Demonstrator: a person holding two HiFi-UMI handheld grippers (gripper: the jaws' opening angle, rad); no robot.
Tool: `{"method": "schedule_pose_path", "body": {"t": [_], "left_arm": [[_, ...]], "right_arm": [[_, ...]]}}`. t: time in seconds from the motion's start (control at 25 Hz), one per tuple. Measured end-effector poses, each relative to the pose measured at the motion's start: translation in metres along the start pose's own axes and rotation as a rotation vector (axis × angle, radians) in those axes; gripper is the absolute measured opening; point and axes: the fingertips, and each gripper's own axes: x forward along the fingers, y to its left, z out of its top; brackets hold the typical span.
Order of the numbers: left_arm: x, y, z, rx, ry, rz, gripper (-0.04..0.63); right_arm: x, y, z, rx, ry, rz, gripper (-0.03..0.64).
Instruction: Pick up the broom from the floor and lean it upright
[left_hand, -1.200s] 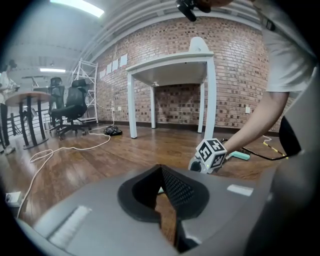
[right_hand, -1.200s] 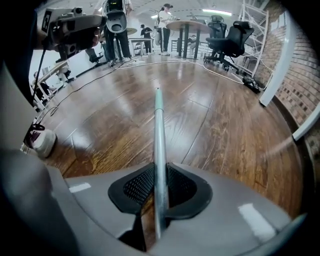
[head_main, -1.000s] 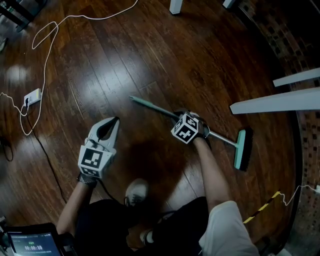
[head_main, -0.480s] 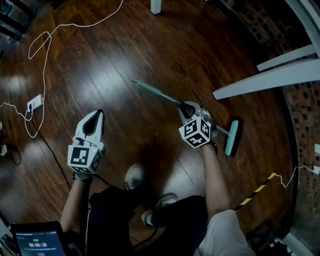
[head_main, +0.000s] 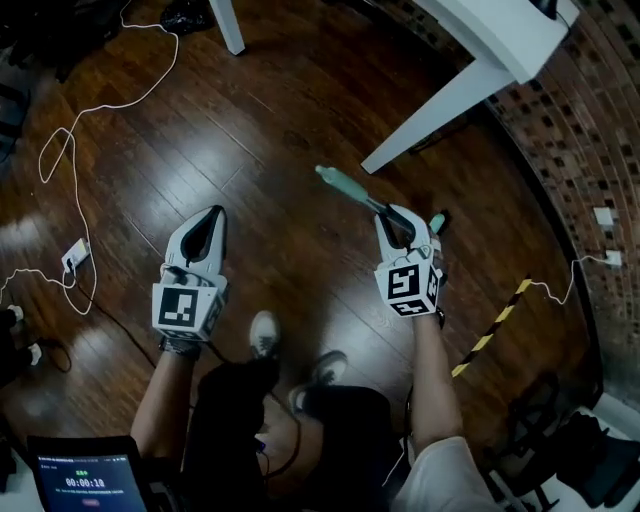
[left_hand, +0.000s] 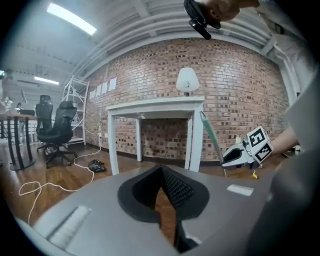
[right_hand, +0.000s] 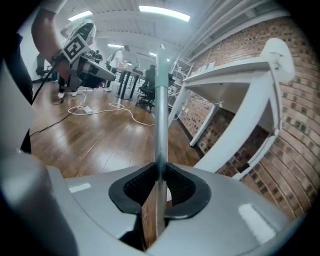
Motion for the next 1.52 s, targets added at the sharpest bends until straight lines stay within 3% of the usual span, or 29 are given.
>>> {"method": "schedule_pose_path", "body": {"t": [0.48,0.76,1.04,1.36,1.52], "left_arm": [[0.017,-0.122,0.174,-0.005,-0.022,-0.225,0.002],[0.021,-0.179,0.245,0.005,-0.041,-0.331,0.002],[0.037,-0.195,0.256,0.017,-0.052,-0.343,0.002],[0.067,-0.204,0.219,-0.027,-0.020,-0.245,0.002],[0.083,-0.208,0.205,-0.044,0.003,-0.209,0.002]], "right_arm": [[-0.209,-0.113,0.020,0.390,-0.006,-0.229,0.098],[-0.287,-0.152,0.028,0.506,0.011,-0.365,0.095],[-0.278,-0.186,-0.010,0.562,0.074,-0.426,0.093],[-0.202,-0.178,-0.113,0.607,0.107,-0.328,0.092],[-0.161,-0.186,-0.133,0.637,0.084,-0.272,0.092]]}}
